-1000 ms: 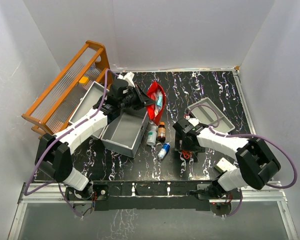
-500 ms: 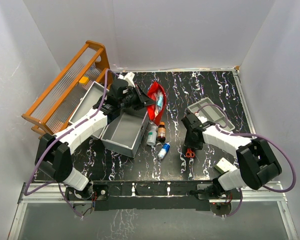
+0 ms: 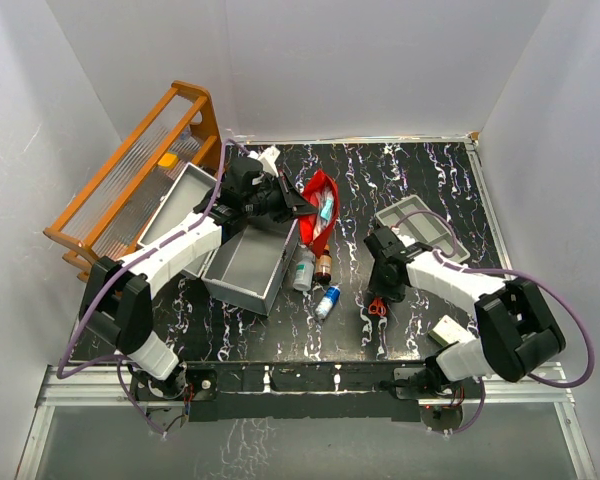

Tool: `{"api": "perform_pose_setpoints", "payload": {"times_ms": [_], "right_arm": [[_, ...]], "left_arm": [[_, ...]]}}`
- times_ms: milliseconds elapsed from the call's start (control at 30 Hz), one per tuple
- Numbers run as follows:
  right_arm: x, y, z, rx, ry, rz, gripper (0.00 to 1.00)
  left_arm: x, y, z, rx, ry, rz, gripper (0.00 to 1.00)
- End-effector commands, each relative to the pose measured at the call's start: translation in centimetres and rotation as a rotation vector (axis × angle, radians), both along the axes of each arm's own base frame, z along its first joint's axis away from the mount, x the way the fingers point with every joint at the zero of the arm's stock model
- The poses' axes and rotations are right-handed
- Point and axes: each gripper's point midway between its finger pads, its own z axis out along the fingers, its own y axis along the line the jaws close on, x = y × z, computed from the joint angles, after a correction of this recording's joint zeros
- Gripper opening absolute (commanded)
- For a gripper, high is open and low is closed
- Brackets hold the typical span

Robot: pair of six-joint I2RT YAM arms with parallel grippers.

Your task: Organize the medicine kit

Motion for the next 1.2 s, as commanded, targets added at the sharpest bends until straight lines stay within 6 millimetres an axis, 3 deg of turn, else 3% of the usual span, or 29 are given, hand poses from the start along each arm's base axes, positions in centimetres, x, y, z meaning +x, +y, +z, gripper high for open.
{"api": "perform_pose_setpoints", "payload": {"times_ms": [0, 233, 400, 700, 967, 1167], "right_arm": [[0.2, -0.6, 2.3, -0.027, -0.029, -0.026, 0.37], [-0.7, 0.5, 4.5, 0.059, -0.053, 0.015, 0.36], [-2.0, 1.2, 3.1, 0.105, -0.002, 0.045, 0.29], [-2.5, 1.2, 1.4, 0.093, 0.039, 0.063, 0.15], [-2.7, 0.4, 0.4, 0.056, 0.049, 0.052, 0.14], [-2.8, 0.4, -0.6, 0.041, 0.071, 0.062, 0.19]], "left_arm": [[0.0, -0.5, 3.6, -0.059, -0.081, -0.042, 0.0], [0.1, -0.7, 3.2, -0.058, -0.076, -0.048, 0.0], [0.0, -0.8, 3.2, -0.064, -0.073, -0.061, 0.0], [-0.2, -1.0, 3.4, -0.079, -0.068, -0.07, 0.0], [-0.3, -0.9, 3.3, -0.081, -0.065, -0.069, 0.0], [-0.3, -1.0, 3.3, -0.086, -0.063, -0.072, 0.0]]}}
